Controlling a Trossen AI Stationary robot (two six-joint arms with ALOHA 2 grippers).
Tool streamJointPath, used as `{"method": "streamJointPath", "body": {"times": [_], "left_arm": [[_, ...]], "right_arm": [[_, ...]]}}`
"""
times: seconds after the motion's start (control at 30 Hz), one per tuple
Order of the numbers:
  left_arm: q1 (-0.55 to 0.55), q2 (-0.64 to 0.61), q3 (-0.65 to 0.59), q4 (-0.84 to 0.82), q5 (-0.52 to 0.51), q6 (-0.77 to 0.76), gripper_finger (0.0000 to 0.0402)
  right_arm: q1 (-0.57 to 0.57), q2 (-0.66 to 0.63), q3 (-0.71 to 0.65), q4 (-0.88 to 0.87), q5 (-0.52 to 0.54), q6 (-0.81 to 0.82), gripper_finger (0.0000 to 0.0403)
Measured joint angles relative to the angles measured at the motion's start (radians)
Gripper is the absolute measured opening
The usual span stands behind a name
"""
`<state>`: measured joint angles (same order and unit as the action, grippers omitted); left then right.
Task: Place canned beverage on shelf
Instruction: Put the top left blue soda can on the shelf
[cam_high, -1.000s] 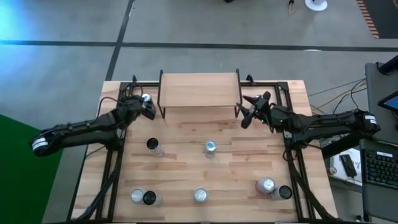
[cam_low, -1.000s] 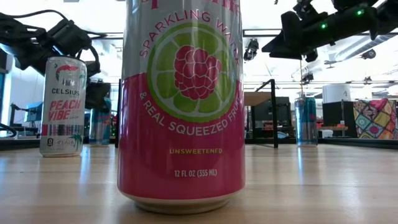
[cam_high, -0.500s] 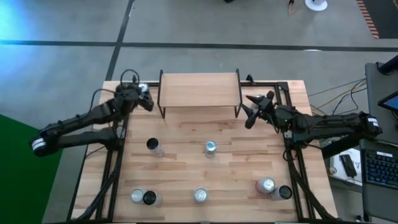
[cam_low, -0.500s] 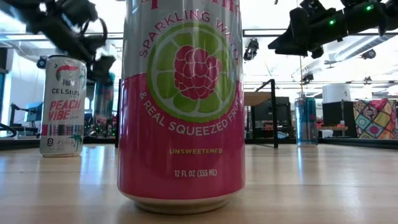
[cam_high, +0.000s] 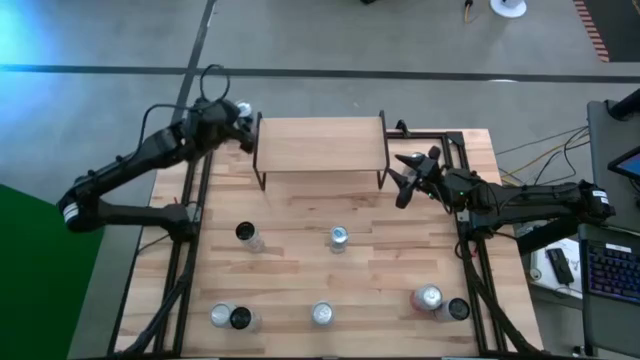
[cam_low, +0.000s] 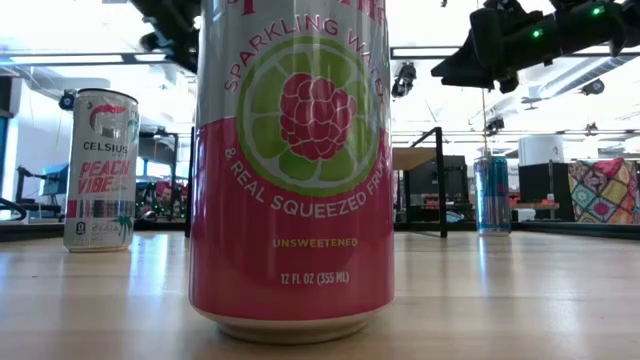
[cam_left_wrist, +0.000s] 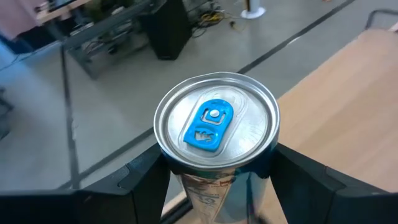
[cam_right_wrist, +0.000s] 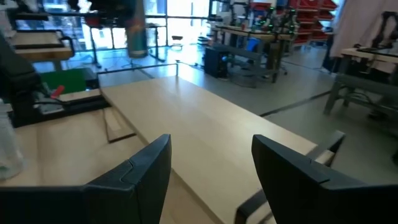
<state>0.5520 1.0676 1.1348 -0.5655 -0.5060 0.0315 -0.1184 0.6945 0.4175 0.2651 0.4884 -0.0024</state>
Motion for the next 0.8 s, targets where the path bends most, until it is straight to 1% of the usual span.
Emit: {"method": "streamJointPath", "body": {"times": [0.13,0.27,0.37,0.47,0.7,0.8], "left_arm": [[0.000,0.109,0.102,0.002,0.031,0.024,0.0233],[0.003,0.209,0.161,0.028,0.064,0.042,0.0233],[0.021,0.260,0.154,0.108,0.134,0.071,0.0233],[0.061,0.293,0.128,0.187,0.230,0.076,0.0233],[0.168,0.317,0.066,0.305,0.467,0.090,0.0233],[0.192,0.332,0.061,0.306,0.501,0.123,0.0233]], "right_arm": [[0.000,0.000,0.000,-0.006,-0.015,-0.006,0.0215],[0.000,0.000,0.000,-0.006,-0.021,-0.022,0.0215],[0.000,0.000,0.000,-0.007,-0.021,-0.024,0.0215],[0.000,0.000,0.000,-0.017,-0.021,-0.022,0.0215],[0.000,0.001,0.000,-0.037,-0.017,-0.020,0.0215],[0.000,0.001,0.000,-0.037,-0.017,-0.020,0.0215]]}}
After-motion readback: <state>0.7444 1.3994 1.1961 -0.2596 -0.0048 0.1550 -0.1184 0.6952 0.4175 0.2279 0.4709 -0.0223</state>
